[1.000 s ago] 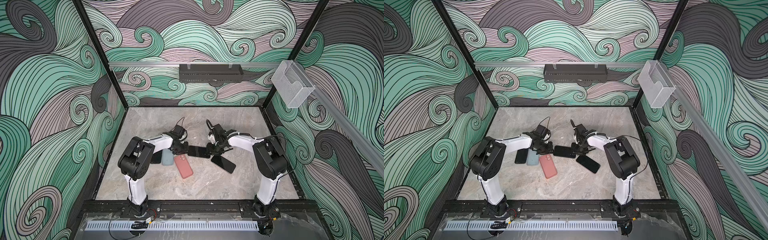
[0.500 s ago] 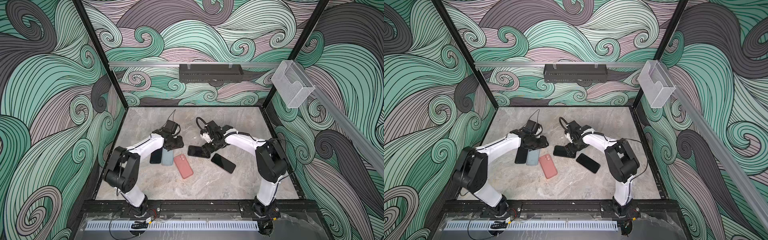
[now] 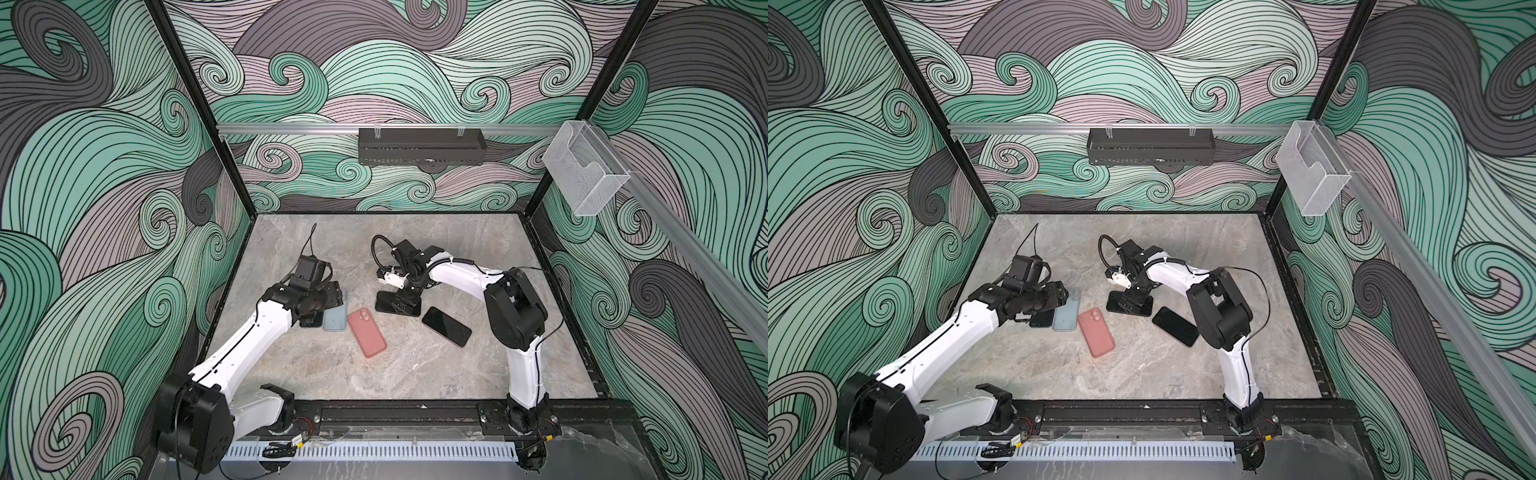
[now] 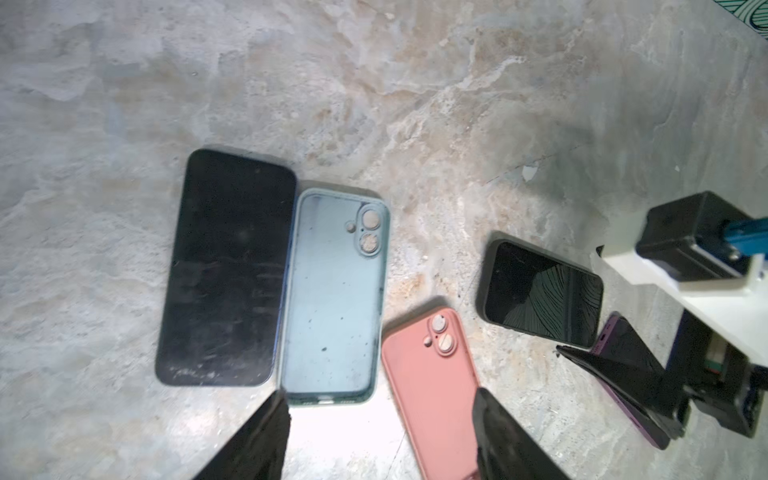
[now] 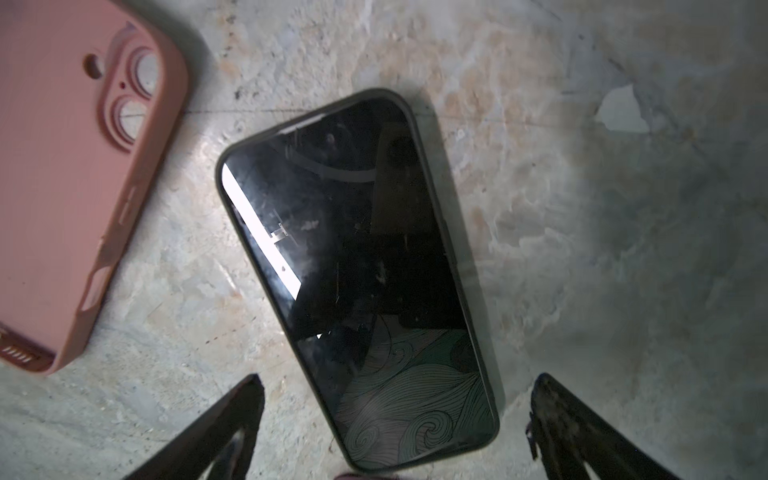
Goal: Put the phone into the phone case
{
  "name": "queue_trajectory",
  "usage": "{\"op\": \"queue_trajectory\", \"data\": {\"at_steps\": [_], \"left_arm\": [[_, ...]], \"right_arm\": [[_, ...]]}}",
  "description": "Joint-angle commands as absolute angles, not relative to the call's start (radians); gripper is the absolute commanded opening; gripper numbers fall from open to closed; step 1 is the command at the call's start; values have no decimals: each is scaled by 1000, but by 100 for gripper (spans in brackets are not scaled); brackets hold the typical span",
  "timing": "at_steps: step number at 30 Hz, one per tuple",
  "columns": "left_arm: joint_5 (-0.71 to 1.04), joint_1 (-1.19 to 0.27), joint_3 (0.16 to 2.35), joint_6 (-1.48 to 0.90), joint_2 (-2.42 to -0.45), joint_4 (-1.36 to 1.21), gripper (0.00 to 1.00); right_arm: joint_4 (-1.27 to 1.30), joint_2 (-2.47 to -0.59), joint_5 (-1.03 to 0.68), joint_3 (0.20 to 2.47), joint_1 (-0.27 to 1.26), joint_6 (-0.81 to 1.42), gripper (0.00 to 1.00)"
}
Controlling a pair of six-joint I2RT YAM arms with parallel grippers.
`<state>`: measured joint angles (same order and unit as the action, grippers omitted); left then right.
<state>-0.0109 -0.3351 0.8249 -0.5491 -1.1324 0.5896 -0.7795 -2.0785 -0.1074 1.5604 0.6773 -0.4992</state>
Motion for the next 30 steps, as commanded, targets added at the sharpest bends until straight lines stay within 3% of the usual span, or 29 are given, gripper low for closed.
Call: {"op": "queue_trajectory", "data": {"at_steps": [1, 15, 30], "left_arm": [[-79, -325, 788, -565, -1052, 620, 71], [-107, -310, 776, -564, -952, 673, 72], [-111, -304, 779, -551, -943, 677, 72]], "right_arm": [[-792, -2112, -138, 1582, 687, -593, 99], [-783, -2181, -24, 1569, 738, -586, 87], [-739, -2095, -27, 1547, 688, -418, 44]]}}
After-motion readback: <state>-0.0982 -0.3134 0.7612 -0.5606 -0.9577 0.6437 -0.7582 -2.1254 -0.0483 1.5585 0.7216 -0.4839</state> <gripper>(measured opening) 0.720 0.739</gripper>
